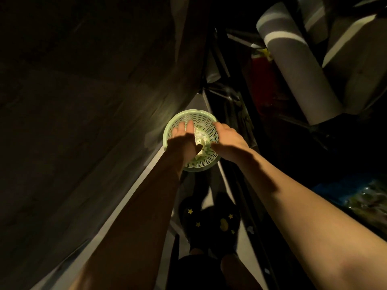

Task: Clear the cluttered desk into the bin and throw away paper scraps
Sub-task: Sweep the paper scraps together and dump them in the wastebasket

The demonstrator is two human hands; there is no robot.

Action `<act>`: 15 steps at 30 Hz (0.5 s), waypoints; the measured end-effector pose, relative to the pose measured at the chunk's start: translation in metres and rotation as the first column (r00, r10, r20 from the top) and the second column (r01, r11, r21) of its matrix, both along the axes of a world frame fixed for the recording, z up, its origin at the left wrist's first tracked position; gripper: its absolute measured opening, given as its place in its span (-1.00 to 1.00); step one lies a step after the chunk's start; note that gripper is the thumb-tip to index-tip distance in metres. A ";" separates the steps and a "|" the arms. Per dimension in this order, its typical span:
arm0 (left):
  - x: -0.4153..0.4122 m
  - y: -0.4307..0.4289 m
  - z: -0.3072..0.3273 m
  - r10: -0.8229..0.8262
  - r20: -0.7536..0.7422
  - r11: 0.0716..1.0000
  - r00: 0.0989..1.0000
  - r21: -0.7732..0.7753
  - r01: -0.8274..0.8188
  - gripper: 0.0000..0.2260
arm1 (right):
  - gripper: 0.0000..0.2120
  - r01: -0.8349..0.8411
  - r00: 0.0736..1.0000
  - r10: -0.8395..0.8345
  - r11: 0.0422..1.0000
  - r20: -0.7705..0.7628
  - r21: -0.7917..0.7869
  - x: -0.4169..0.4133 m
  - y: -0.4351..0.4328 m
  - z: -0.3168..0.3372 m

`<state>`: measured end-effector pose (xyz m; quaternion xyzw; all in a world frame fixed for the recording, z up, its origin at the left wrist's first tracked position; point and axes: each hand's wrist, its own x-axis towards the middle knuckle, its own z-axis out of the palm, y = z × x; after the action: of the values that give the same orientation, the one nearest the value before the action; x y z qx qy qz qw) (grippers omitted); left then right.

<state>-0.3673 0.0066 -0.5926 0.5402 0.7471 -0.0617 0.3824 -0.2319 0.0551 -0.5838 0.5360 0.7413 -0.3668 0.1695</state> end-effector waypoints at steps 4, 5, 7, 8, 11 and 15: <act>-0.005 -0.008 -0.003 -0.098 -0.082 0.995 0.992 0.003 0.099 -0.25 | -0.33 0.020 1.000 -0.020 0.999 -0.002 -0.033 0.001 -0.001 0.004; -0.006 -0.010 0.001 -0.094 -0.093 0.996 0.991 -0.009 0.093 -0.28 | -0.33 0.024 1.000 -0.024 0.999 -0.003 -0.035 0.001 -0.002 0.006; -0.008 -0.012 0.012 -0.072 -0.107 0.997 0.992 -0.036 0.068 -0.34 | -0.34 0.031 1.000 -0.031 0.999 -0.003 -0.038 0.002 -0.002 0.011; -0.009 -0.013 0.019 -0.069 -0.109 0.997 0.992 -0.050 0.064 -0.36 | -0.34 0.037 0.999 -0.037 0.998 -0.002 -0.043 0.001 -0.002 0.016; -0.014 -0.013 0.043 -0.056 -0.088 0.996 0.995 -0.077 0.049 -0.41 | -0.36 0.032 0.999 -0.032 0.998 0.001 -0.045 0.001 -0.002 0.033; -0.017 -0.019 0.085 -0.051 -0.107 0.997 0.993 -0.061 0.044 -0.41 | -0.39 0.015 1.000 -0.015 1.000 0.009 -0.009 -0.002 -0.005 0.068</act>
<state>-0.3840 -0.0127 -0.5074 0.5422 0.7517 -0.1219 0.3551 -0.2334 0.0504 -0.5153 0.5425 0.7348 -0.3689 0.1722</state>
